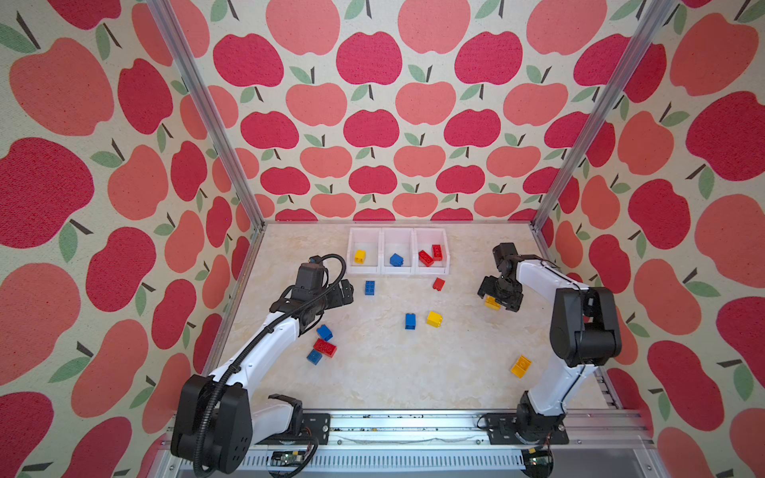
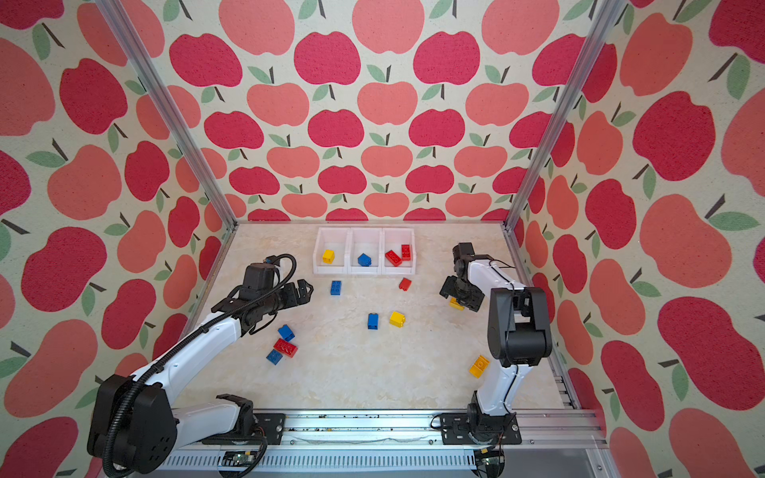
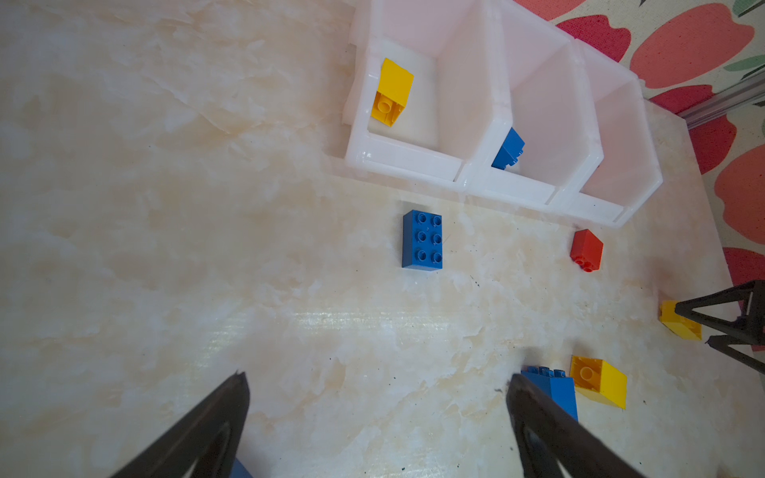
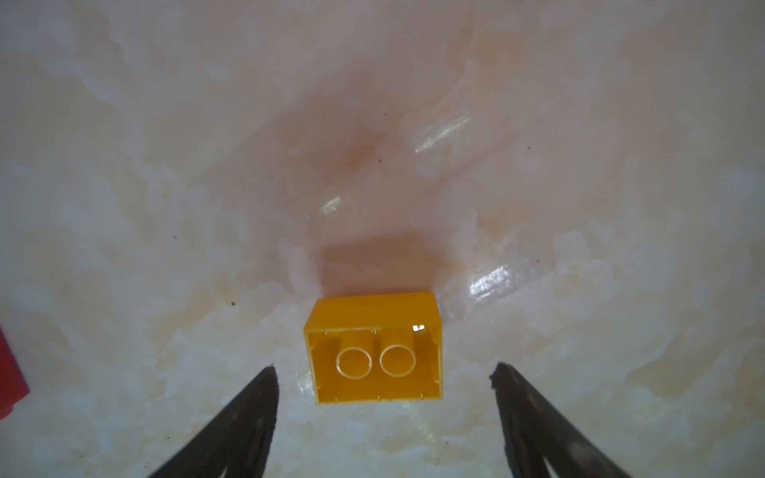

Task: Sort the legos into containers by color
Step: 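Move the right gripper down to the yellow brick and close on it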

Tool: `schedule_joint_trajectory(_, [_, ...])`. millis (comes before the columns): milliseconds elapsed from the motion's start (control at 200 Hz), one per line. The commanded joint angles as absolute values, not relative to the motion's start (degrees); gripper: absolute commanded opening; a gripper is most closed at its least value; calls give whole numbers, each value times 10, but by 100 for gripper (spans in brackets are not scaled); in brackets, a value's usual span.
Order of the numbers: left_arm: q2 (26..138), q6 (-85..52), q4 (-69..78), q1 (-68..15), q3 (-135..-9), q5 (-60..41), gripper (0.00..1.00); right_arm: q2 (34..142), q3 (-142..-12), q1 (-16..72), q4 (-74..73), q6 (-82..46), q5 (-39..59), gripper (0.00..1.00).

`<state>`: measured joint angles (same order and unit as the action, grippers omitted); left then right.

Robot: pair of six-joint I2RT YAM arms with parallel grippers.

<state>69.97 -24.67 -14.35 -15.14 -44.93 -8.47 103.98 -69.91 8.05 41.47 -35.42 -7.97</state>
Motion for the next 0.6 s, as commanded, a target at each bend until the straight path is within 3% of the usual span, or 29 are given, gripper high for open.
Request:
schedule_joint_trajectory(0, [693, -256, -148, -148, -452, -87, 99, 1052, -689, 76, 407, -365, -75, 81])
schedule_joint_trajectory(210, [694, -255, -149, -146, -452, -88, 99, 1060, -680, 74, 394, -365, -73, 74])
schedule_joint_trajectory(595, [689, -256, -150, -145, -452, -87, 99, 1063, -679, 73, 387, -360, -66, 50])
